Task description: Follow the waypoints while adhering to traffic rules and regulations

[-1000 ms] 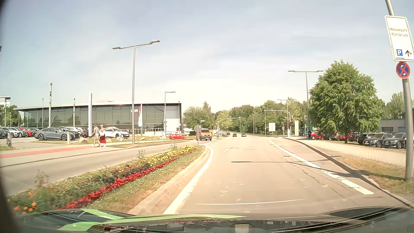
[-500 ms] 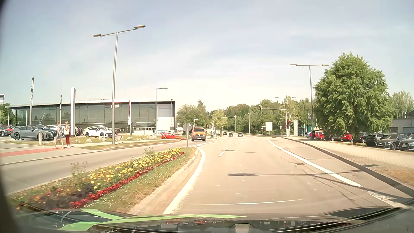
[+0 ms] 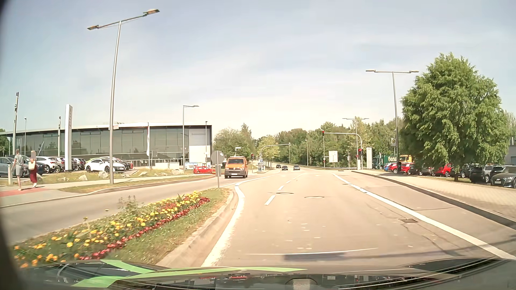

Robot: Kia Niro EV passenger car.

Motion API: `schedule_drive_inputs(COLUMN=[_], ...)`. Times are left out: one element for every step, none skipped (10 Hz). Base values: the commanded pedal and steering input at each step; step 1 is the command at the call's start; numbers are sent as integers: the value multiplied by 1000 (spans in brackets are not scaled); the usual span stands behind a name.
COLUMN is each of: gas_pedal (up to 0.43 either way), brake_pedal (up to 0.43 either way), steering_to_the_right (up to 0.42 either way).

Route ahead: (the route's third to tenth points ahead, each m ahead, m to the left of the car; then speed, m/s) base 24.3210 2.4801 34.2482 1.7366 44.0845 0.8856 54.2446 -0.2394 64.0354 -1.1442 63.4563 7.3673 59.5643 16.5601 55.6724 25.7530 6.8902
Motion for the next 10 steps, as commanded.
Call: schedule_drive_inputs(gas_pedal=[0,0,0,0,0,0,0,0,0,0], brake_pedal=[0,0,0,0,0,0,0,0,0,0], steering_to_the_right=[7,5,4,2,0,-2,-4,-5,-6,-6])
